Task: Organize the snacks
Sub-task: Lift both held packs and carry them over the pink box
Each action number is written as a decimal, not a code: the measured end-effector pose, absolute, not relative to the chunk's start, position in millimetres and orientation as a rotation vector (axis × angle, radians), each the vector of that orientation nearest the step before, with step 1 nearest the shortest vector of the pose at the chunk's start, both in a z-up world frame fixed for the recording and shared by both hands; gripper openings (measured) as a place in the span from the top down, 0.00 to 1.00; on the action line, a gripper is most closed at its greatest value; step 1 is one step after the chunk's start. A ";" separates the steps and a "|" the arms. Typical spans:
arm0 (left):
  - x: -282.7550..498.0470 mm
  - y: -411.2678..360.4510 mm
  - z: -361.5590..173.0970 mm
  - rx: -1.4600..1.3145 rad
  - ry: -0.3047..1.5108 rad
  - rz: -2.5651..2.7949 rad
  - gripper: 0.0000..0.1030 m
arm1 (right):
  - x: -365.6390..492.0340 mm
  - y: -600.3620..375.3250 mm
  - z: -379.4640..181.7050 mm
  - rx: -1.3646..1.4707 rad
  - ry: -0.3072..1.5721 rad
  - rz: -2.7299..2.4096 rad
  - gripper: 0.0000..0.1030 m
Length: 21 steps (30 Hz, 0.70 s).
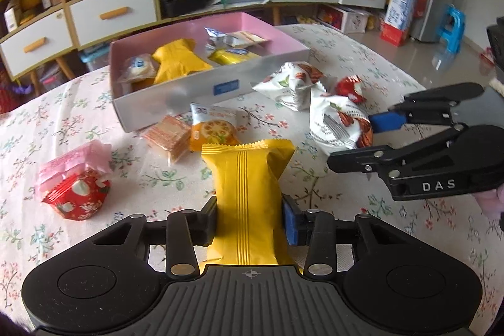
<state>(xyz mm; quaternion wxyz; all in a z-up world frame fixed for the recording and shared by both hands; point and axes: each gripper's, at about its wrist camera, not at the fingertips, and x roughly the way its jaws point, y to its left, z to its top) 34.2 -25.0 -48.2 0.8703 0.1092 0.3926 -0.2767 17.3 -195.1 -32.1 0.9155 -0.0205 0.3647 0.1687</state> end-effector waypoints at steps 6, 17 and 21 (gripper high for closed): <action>35.0 -24.5 -44.3 0.224 0.841 -0.555 0.63 | 18.9 -188.8 -30.4 -0.060 0.765 0.342 0.58; 36.4 -23.0 -49.0 0.231 0.876 -0.525 0.63 | 30.2 -170.1 -32.1 -0.096 0.770 0.329 0.35; 36.8 -18.3 -48.7 0.221 0.877 -0.514 0.63 | 32.1 -166.3 -32.5 -0.111 0.763 0.319 0.38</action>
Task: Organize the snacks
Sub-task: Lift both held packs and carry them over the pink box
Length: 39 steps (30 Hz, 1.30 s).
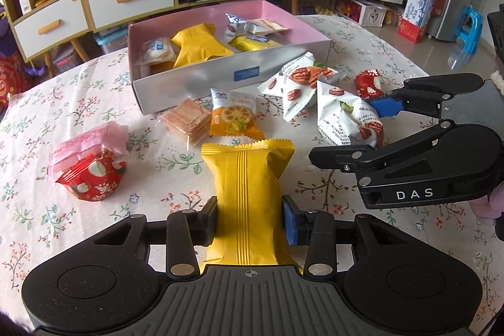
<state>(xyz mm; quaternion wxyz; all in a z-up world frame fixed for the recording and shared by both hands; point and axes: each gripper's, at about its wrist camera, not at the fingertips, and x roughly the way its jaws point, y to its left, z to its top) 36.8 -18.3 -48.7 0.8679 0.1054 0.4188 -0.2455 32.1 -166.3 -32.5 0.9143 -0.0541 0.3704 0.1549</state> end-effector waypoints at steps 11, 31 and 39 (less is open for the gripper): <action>36.9 -11.0 -32.5 0.175 0.849 -0.509 0.63 | 30.4 -177.4 -18.1 -0.010 0.791 0.332 0.62; 67.8 -22.1 -1.6 0.089 0.799 -0.470 0.63 | 55.0 -206.0 33.5 0.175 0.661 0.263 0.63; 109.1 -43.6 6.7 0.049 0.787 -0.466 0.63 | 92.1 -225.4 32.0 0.289 0.618 0.195 0.63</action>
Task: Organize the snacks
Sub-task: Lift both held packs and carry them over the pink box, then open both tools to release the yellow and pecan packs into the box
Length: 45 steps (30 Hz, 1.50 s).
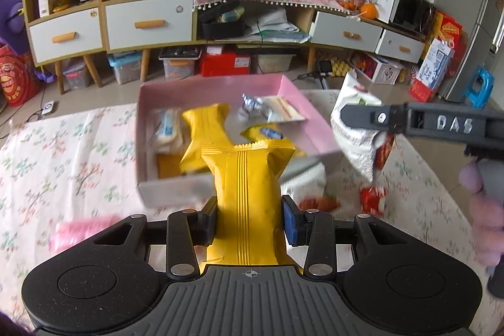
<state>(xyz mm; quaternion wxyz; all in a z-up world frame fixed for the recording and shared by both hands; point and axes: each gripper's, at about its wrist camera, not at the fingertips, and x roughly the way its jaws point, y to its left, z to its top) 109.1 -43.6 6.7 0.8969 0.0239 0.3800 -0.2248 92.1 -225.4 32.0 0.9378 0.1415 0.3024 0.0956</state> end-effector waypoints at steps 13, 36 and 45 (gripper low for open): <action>186.0 -77.0 -19.9 -0.036 0.806 -0.453 0.63 | 127.8 -240.8 9.5 0.372 0.625 0.148 0.63; 214.9 -88.6 -47.6 0.050 0.772 -0.417 0.49 | 147.9 -240.0 -1.1 0.358 0.640 0.110 0.56; 189.1 -84.7 -34.7 0.047 0.764 -0.444 0.16 | 138.7 -241.2 9.6 0.350 0.628 0.101 0.28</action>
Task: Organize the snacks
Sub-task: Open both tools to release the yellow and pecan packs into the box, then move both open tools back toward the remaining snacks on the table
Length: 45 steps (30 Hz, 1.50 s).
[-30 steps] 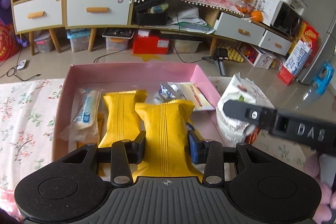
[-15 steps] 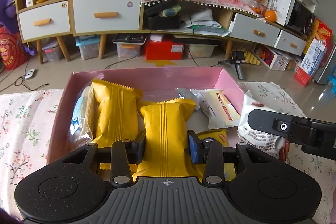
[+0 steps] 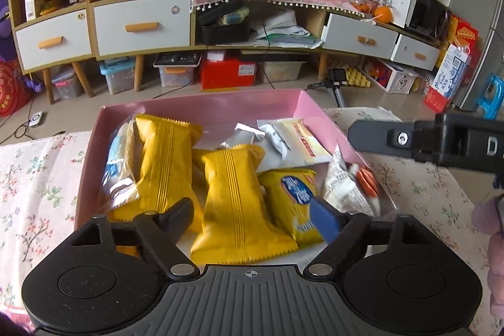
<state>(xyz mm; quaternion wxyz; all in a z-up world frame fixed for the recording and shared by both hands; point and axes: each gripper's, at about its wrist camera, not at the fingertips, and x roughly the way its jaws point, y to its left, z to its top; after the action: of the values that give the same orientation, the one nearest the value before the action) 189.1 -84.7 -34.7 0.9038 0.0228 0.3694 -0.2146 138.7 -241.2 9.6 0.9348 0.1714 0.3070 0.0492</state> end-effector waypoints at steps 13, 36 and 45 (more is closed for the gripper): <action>146.4 -66.9 -12.7 0.020 0.775 -0.436 0.02 | 114.9 -241.2 25.1 0.300 0.639 0.074 0.02; 66.3 -33.3 0.7 0.064 0.813 -0.398 0.01 | 53.6 -206.3 35.6 0.144 0.642 0.136 0.00; 50.3 -14.3 -9.7 0.068 0.807 -0.383 0.01 | 37.7 -207.0 22.7 0.124 0.638 0.112 0.00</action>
<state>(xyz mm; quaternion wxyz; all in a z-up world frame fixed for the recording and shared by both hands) 50.3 -14.3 -9.7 0.9012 0.0329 0.3903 -0.1854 37.7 -207.0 22.7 0.9461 0.0607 0.3134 0.0550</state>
